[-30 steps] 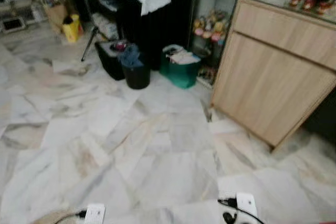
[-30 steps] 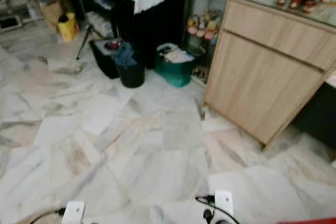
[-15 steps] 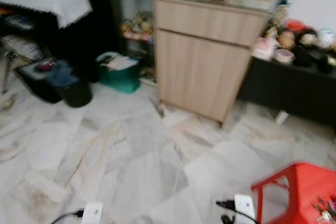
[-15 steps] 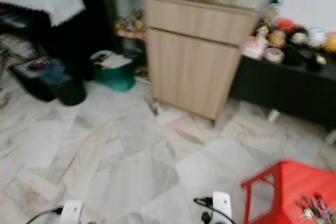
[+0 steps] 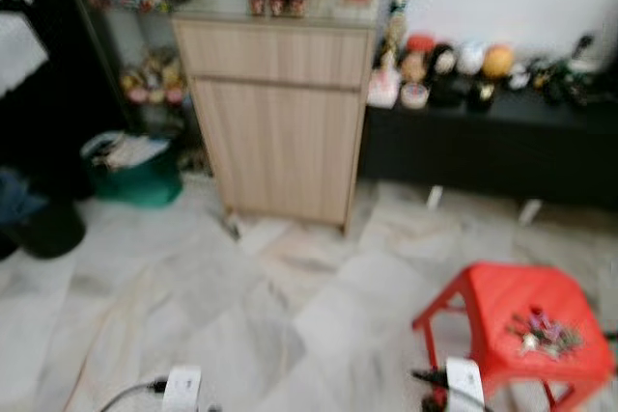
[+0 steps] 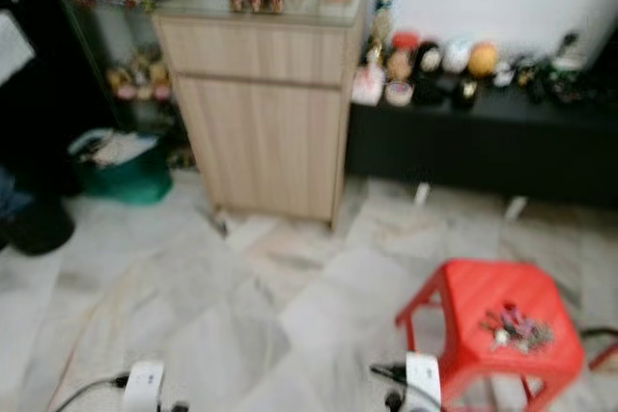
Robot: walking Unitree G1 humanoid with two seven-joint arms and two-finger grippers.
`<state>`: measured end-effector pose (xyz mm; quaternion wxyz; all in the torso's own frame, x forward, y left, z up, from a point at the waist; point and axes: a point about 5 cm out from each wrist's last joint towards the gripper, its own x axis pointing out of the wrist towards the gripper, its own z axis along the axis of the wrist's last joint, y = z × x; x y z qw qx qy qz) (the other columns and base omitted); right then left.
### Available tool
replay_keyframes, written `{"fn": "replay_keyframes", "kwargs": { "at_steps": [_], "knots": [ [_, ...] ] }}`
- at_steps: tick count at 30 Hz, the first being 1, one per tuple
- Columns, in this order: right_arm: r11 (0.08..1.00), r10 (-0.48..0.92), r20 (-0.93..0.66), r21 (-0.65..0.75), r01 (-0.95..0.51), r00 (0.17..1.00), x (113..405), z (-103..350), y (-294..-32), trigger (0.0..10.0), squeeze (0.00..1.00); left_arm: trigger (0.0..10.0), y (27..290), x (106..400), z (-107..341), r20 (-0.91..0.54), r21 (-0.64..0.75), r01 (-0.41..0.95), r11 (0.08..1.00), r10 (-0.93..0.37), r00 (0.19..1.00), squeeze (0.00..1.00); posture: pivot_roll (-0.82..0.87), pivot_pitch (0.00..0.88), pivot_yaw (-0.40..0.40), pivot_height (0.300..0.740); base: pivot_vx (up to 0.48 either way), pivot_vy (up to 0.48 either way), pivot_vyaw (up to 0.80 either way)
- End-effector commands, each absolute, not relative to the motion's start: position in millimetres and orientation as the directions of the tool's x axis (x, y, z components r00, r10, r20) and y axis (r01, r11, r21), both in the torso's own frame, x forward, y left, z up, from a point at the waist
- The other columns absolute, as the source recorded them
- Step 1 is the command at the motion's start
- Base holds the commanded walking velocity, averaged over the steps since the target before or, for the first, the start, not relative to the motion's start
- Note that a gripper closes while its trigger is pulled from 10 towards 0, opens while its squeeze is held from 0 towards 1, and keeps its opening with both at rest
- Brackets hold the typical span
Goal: Hang keys on a hook
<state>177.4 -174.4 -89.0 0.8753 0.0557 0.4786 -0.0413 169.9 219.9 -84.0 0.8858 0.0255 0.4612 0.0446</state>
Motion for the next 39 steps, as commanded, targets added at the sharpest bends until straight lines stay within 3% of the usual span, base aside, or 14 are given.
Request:
{"fn": "replay_keyframes", "kwargs": {
  "at_steps": [1,19,39],
  "knots": [
    [0.988,-0.033,-0.844,0.053,0.144,0.536,176,-89,-179,10.0,0.0,10.0,216,171,-85,-0.822,0.083,-0.035,0.996,0.089,0.563,0.0,0.03,0.0,0.007,0.723,0.0,0.0,-0.76],
    [0.989,-0.033,-0.842,0.051,0.139,0.539,176,-89,-180,10.0,0.0,10.0,217,171,-84,-0.823,0.078,-0.042,0.996,0.089,0.561,0.0,0.03,0.0,0.003,0.723,0.0,0.0,-0.76],
    [0.987,-0.041,-0.832,0.053,0.154,0.554,177,-88,-180,10.0,0.0,10.0,191,183,-83,-0.804,0.061,-0.005,0.998,0.052,0.593,0.0,0.03,0.0,0.004,0.723,0.0,-0.262,0.0]
  ]
}}
